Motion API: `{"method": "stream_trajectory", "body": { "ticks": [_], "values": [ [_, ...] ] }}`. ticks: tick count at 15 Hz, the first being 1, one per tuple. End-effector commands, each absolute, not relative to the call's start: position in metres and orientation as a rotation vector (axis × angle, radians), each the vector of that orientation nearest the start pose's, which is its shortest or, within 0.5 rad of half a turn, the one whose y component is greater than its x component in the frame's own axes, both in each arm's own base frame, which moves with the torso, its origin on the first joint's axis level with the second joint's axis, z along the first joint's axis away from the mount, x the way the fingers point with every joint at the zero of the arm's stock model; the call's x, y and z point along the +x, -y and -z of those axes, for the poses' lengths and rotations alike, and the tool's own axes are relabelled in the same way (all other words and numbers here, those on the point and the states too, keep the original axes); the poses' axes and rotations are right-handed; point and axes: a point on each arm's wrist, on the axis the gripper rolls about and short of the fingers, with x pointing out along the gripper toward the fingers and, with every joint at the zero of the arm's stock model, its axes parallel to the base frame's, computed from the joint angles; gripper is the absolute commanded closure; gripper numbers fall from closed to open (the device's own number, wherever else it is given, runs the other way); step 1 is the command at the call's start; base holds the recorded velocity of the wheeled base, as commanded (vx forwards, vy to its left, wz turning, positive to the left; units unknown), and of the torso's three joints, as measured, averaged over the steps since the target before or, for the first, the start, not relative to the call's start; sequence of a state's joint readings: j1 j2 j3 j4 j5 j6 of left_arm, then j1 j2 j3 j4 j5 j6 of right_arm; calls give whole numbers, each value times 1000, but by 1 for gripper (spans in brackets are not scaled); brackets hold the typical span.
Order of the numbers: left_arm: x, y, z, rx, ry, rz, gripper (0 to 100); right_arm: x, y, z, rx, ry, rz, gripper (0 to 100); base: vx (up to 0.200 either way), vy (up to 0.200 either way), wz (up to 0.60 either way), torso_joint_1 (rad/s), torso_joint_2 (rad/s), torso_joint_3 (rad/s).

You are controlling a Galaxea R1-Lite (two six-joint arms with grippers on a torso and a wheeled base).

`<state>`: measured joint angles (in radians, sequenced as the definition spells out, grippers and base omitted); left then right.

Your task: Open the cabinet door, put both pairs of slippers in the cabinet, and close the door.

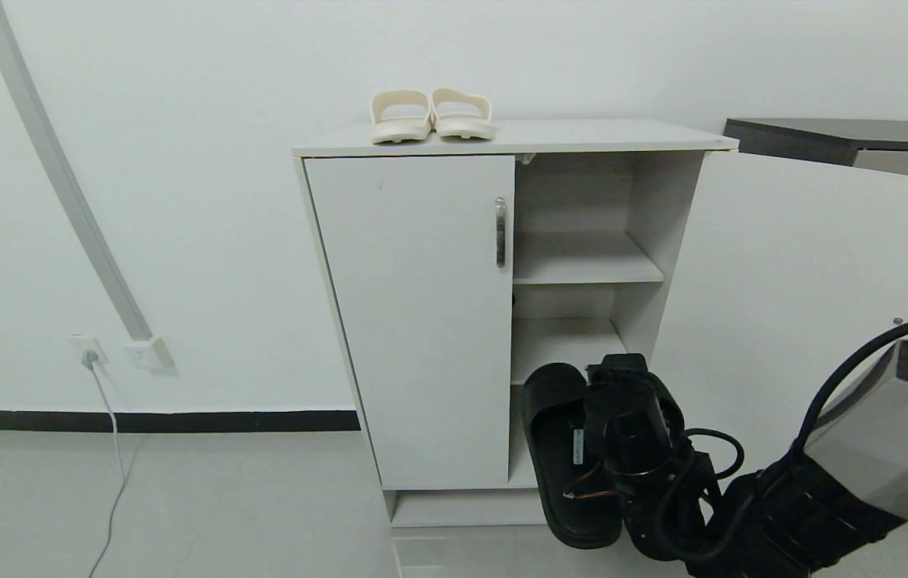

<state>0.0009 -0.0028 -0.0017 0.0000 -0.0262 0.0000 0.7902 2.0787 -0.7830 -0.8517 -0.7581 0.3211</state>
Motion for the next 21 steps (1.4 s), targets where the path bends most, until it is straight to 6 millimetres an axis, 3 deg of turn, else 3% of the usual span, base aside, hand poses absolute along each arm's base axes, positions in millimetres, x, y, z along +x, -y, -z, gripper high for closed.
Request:
{"method": "stream_trajectory", "body": {
  "ticks": [1, 9, 15, 21],
  "values": [
    [-23, 1, -76, 0, 2, 25, 100, 263, -246, -61, -13, -331, 33, 100, 0, 0, 0, 0, 0, 0],
    [-23, 1, -76, 0, 2, 25, 100, 265, -248, -52, -22, -345, 36, 100, 0, -175, 0, 3, 3, 1],
    [-23, 1, -76, 0, 2, 25, 100, 276, -263, -27, 6, -307, -27, 100, 0, 0, 0, 0, 0, 0],
    [-23, 1, -76, 0, 2, 25, 100, 277, -276, -18, 40, -286, -113, 100, 0, 0, 0, 0, 0, 0]
  ]
}}
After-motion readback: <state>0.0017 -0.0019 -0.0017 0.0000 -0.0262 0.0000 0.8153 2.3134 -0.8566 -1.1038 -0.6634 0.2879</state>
